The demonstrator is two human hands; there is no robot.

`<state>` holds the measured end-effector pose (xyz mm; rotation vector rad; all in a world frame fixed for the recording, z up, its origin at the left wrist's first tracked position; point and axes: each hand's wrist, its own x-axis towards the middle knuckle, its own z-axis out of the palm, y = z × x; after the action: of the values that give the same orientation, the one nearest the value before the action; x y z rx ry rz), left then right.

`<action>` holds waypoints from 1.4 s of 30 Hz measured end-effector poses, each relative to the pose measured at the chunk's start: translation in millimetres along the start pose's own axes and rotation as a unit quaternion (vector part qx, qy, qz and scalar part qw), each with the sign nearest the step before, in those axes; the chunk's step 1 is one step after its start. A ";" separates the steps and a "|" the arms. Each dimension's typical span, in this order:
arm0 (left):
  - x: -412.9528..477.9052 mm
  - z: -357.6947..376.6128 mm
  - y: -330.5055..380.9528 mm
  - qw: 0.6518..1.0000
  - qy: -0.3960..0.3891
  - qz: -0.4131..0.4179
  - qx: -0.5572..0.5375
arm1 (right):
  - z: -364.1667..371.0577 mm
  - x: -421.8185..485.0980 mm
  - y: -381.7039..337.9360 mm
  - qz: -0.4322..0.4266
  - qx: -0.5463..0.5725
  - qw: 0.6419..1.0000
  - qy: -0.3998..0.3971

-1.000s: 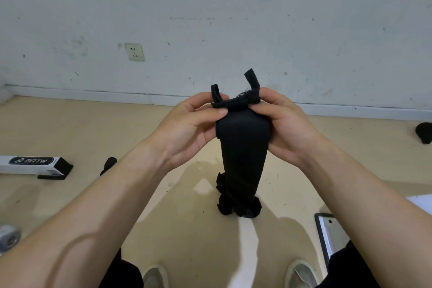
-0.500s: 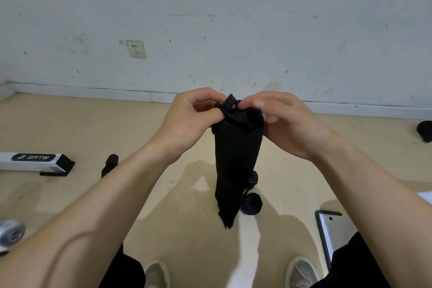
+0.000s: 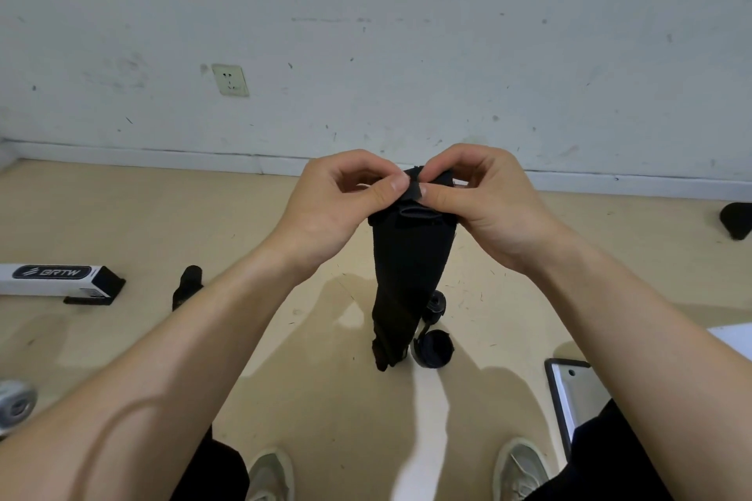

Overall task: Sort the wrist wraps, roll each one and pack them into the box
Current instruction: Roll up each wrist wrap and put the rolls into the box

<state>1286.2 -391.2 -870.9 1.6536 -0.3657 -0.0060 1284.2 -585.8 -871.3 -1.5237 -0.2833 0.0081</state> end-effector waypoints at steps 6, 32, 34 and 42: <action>-0.8 8.7 -6.0 0.997 0.024 -0.058 -0.040 | -0.3 -0.8 1.3 0.006 -0.033 0.998 0.048; 0.8 9.5 -7.0 0.997 0.050 -0.058 -0.022 | 11.7 -0.8 17.6 0.018 0.017 1.000 0.016; 1.4 6.5 -5.9 0.994 0.029 -0.079 -0.066 | 11.5 -0.1 17.9 0.028 0.053 0.998 0.016; 1.7 4.5 -1.3 0.984 0.008 -0.117 -0.132 | 11.4 -2.3 14.1 0.065 0.115 0.991 0.015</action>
<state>1287.2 -395.9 -872.4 1.4244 -0.1480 -0.2087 1282.2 -574.3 -885.3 -1.3091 -0.1527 0.1171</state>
